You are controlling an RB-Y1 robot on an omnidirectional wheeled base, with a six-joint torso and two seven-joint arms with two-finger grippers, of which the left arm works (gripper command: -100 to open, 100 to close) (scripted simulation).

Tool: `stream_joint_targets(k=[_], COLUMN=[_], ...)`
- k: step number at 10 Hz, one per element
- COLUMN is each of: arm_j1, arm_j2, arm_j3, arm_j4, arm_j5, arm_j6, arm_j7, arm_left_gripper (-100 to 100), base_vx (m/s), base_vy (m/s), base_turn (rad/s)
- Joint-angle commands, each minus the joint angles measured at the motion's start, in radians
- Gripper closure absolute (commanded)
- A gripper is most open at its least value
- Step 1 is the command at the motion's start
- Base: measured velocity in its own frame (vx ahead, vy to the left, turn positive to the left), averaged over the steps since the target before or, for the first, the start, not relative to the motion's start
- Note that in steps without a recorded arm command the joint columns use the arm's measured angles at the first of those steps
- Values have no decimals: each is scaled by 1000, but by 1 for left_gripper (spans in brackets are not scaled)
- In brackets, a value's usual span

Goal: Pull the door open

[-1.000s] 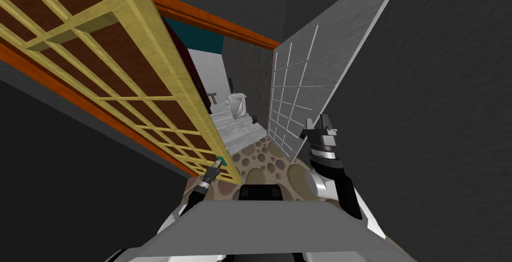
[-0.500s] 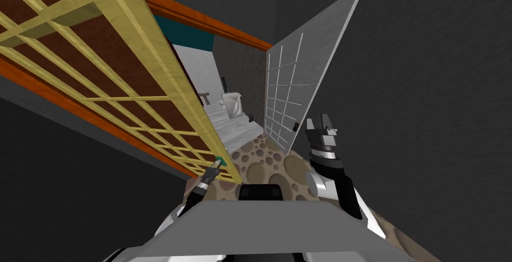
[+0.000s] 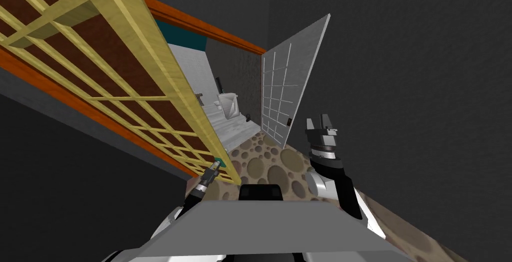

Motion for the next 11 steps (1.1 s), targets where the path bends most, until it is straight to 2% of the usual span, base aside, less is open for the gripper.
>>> stream_joint_targets(k=[1,2,11], arm_j1=[-3,-3,-8], arm_j2=[2,0,10], arm_j3=[0,-1,1], arm_j4=[12,13,49], arm_j5=[-2,-2,-10], arm_j6=[-16,-10,-53], arm_j7=[1,0,4], arm_left_gripper=[100,100,100], base_vx=[-159,-68,-192], base_vy=[95,42,83], base_turn=[-122,-34,-167])
